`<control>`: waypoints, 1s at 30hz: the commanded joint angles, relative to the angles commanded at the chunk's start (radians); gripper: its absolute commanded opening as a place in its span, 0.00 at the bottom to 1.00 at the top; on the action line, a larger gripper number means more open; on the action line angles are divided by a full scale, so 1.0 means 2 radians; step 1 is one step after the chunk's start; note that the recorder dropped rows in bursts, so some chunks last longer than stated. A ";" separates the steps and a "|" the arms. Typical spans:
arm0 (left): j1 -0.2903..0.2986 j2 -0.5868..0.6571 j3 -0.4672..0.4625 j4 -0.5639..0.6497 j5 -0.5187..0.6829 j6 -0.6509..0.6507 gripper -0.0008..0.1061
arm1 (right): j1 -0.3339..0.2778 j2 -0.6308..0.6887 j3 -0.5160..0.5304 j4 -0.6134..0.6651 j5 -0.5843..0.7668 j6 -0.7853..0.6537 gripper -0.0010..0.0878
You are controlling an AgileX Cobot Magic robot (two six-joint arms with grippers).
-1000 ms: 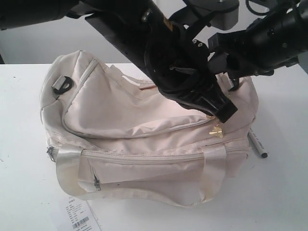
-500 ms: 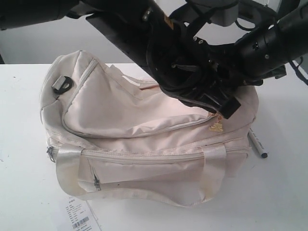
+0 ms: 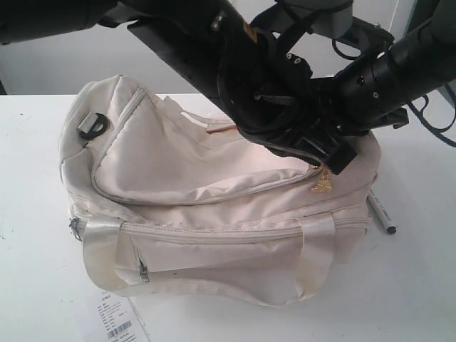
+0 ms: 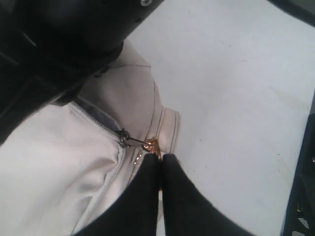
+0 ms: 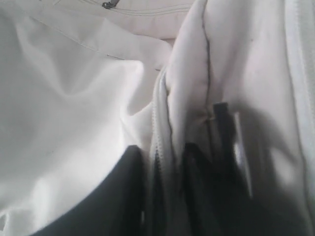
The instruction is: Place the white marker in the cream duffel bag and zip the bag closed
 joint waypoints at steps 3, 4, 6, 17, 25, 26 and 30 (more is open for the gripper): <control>0.000 0.000 0.000 0.000 0.003 0.001 0.01 | 0.000 0.000 0.000 0.002 -0.013 0.011 0.01; 0.000 0.000 0.000 0.000 0.006 0.001 0.01 | 0.000 0.000 0.000 0.002 -0.015 0.011 0.01; 0.000 0.000 0.000 0.000 0.013 0.002 0.01 | 0.000 0.000 0.000 0.002 -0.015 0.011 0.01; 0.000 0.000 0.000 0.000 0.050 0.028 0.01 | 0.000 0.000 -0.004 0.002 -0.027 0.020 0.01; 0.000 -0.001 0.000 0.002 0.079 0.030 0.01 | 0.000 0.000 -0.008 0.000 -0.028 0.023 0.01; 0.000 -0.001 0.000 0.002 0.084 0.030 0.01 | 0.000 0.000 -0.008 0.000 -0.029 0.023 0.01; 0.000 -0.001 0.000 0.002 0.102 0.030 0.01 | -0.005 0.000 -0.008 0.000 -0.032 0.031 0.01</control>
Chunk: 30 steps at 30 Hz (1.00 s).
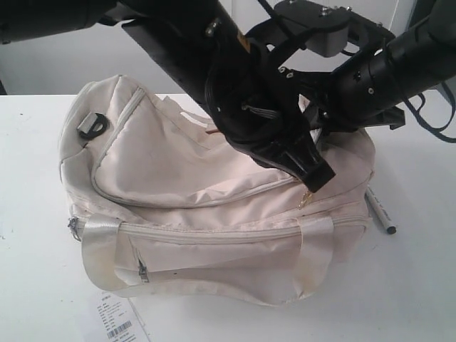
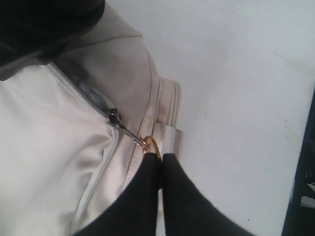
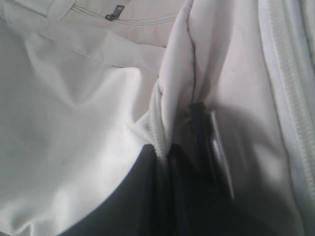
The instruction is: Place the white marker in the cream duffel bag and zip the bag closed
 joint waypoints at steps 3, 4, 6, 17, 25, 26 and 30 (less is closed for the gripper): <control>0.000 0.000 0.000 0.000 0.017 0.001 0.01 | -0.007 0.000 0.000 0.000 0.001 0.002 0.01; 0.000 0.000 0.000 0.000 0.022 0.003 0.01 | -0.009 0.000 0.000 0.000 0.002 0.002 0.01; 0.000 0.000 0.000 0.000 0.028 0.004 0.01 | -0.010 0.000 0.000 0.000 0.002 0.002 0.01; 0.000 0.000 0.000 -0.001 0.071 0.012 0.01 | -0.019 0.000 -0.023 0.003 0.011 0.006 0.01; 0.000 0.000 0.000 -0.007 0.104 0.025 0.01 | -0.028 0.003 -0.039 0.004 0.023 0.006 0.01; 0.000 0.000 0.000 -0.007 0.107 0.025 0.01 | -0.030 0.005 -0.040 0.006 0.023 0.006 0.01; 0.000 0.000 0.000 -0.004 0.108 0.025 0.01 | -0.030 0.008 -0.049 0.007 0.021 0.006 0.01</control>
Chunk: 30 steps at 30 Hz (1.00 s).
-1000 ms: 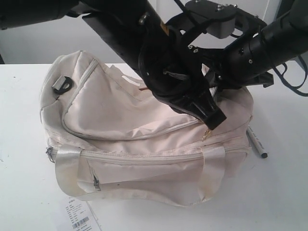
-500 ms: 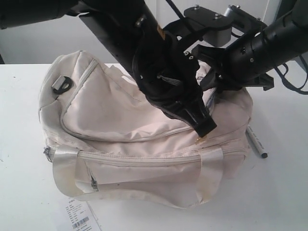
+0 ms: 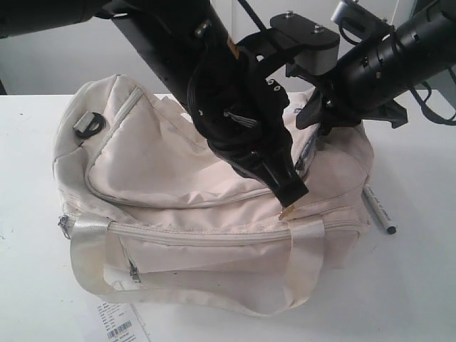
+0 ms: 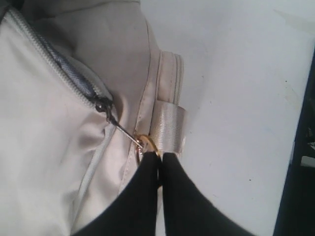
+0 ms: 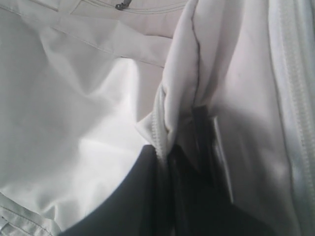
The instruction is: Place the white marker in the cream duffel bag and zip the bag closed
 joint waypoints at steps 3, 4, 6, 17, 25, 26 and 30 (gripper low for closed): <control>0.000 0.000 0.000 0.000 -0.001 0.000 0.01 | 0.000 0.009 -0.014 0.004 0.006 0.000 0.01; 0.000 0.000 0.000 0.000 -0.002 0.000 0.01 | 0.000 0.012 -0.019 0.004 0.008 -0.002 0.01; 0.000 0.000 0.000 0.003 -0.008 0.000 0.01 | 0.000 0.021 -0.031 0.007 0.014 -0.013 0.01; 0.000 0.000 0.000 0.059 -0.049 0.015 0.01 | -0.020 0.034 -0.076 0.005 0.033 -0.032 0.01; 0.000 0.000 0.000 -0.068 -0.050 0.056 0.01 | -0.020 0.040 -0.076 0.004 0.053 -0.052 0.01; 0.000 0.000 0.000 -0.071 -0.034 0.061 0.01 | -0.020 0.042 -0.076 0.004 0.052 -0.052 0.01; 0.000 0.000 0.000 -0.019 0.005 0.050 0.01 | -0.020 0.055 -0.078 0.004 0.049 -0.052 0.01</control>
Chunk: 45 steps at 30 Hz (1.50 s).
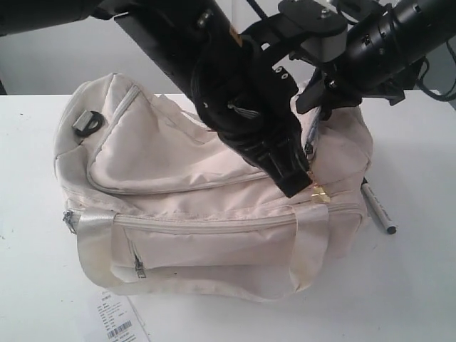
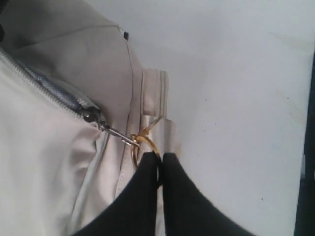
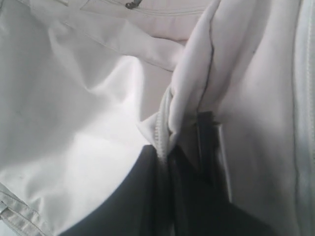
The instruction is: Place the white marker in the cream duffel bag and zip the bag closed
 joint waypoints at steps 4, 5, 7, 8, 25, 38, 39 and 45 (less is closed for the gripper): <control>0.000 0.000 0.000 0.050 0.010 -0.035 0.01 | -0.001 0.009 -0.005 0.000 -0.002 0.000 0.01; 0.000 0.000 0.000 0.051 0.016 -0.035 0.01 | -0.001 0.011 -0.010 0.000 -0.002 0.000 0.01; 0.000 0.000 0.000 0.047 0.040 -0.030 0.01 | -0.004 0.014 -0.024 0.002 -0.001 0.000 0.01; 0.000 0.000 0.000 0.047 0.040 -0.029 0.01 | -0.007 0.014 -0.035 0.002 -0.001 0.000 0.01; 0.000 0.000 0.000 0.127 0.048 -0.076 0.01 | -0.019 0.014 -0.050 0.001 0.021 -0.006 0.01; 0.000 0.000 0.000 0.055 -0.100 -0.032 0.01 | -0.019 0.011 -0.057 0.002 0.034 -0.014 0.01; 0.000 0.000 0.000 0.066 -0.110 -0.039 0.01 | -0.019 0.011 -0.062 0.002 0.034 -0.016 0.01; 0.000 0.000 0.000 0.090 -0.122 -0.053 0.01 | -0.019 0.015 -0.083 0.004 0.039 -0.043 0.01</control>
